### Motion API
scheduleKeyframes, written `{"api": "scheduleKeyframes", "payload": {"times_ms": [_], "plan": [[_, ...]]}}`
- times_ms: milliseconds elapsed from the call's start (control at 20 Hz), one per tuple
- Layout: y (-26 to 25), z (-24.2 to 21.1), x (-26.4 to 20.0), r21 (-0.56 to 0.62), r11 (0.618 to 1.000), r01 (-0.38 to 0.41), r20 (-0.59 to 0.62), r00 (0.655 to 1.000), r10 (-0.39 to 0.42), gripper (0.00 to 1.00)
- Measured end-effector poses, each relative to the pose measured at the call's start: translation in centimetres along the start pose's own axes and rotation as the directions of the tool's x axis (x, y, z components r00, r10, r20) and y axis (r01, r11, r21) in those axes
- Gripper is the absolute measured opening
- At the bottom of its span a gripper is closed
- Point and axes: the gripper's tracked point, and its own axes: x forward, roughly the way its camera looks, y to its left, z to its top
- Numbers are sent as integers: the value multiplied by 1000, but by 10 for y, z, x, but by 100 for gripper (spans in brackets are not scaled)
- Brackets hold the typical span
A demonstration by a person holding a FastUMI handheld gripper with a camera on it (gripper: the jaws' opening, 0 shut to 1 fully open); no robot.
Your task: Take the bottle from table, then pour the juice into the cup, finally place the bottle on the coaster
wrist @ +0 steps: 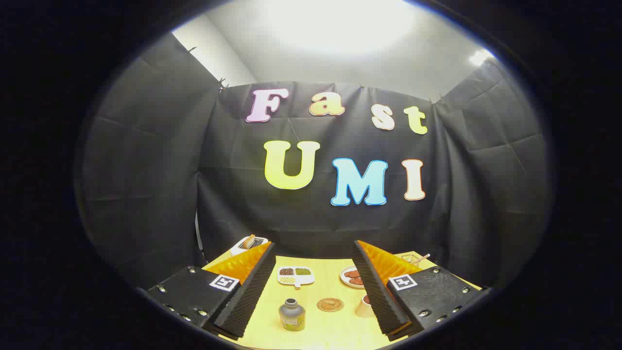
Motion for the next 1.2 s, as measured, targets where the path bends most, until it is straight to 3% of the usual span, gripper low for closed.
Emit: {"api": "scheduleKeyframes", "payload": {"times_ms": [550, 1200], "plan": [[11, -2, -1, 23, 1000, -7, 15, 1000, 6, 97], [19, -59, 24, -36, 999, 7, -12, 1000, -8, 97]]}}
